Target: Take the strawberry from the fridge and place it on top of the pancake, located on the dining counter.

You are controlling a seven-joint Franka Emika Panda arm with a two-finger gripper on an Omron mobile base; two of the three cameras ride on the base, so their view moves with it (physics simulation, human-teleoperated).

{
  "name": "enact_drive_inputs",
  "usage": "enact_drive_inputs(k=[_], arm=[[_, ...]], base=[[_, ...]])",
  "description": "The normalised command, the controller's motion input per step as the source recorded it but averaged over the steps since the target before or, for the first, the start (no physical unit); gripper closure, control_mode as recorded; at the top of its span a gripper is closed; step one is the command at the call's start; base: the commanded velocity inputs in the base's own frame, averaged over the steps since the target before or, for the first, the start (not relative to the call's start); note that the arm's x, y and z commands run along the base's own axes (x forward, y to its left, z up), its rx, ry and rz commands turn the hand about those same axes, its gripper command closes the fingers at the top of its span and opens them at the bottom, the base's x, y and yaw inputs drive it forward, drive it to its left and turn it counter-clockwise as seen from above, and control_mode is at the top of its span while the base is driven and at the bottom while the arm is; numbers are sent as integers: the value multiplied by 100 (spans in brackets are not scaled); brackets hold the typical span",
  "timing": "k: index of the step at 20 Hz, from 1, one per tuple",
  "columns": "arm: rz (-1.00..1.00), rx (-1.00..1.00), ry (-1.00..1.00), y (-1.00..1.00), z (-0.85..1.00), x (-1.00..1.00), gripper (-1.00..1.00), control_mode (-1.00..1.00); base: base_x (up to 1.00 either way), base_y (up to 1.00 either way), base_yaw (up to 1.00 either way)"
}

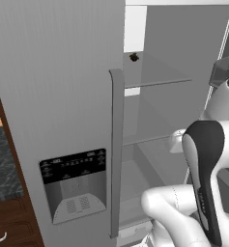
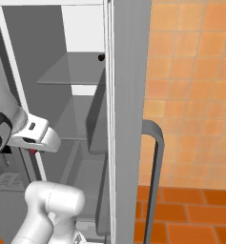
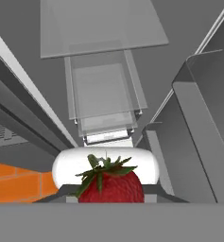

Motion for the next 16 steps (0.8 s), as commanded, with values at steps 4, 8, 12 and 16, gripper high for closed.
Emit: enact_drive_inputs(k=[4,8,12,16], arm=[[0,0,4,0,-19,-9,100,-100],[0,0,0,0,0,0,100,-100],[0,0,0,0,0,0,100,-100],[0,0,0,0,0,-3,100,100]], base=[[0,0,0],[0,0,0],[0,0,0],[-25,2,-2]])
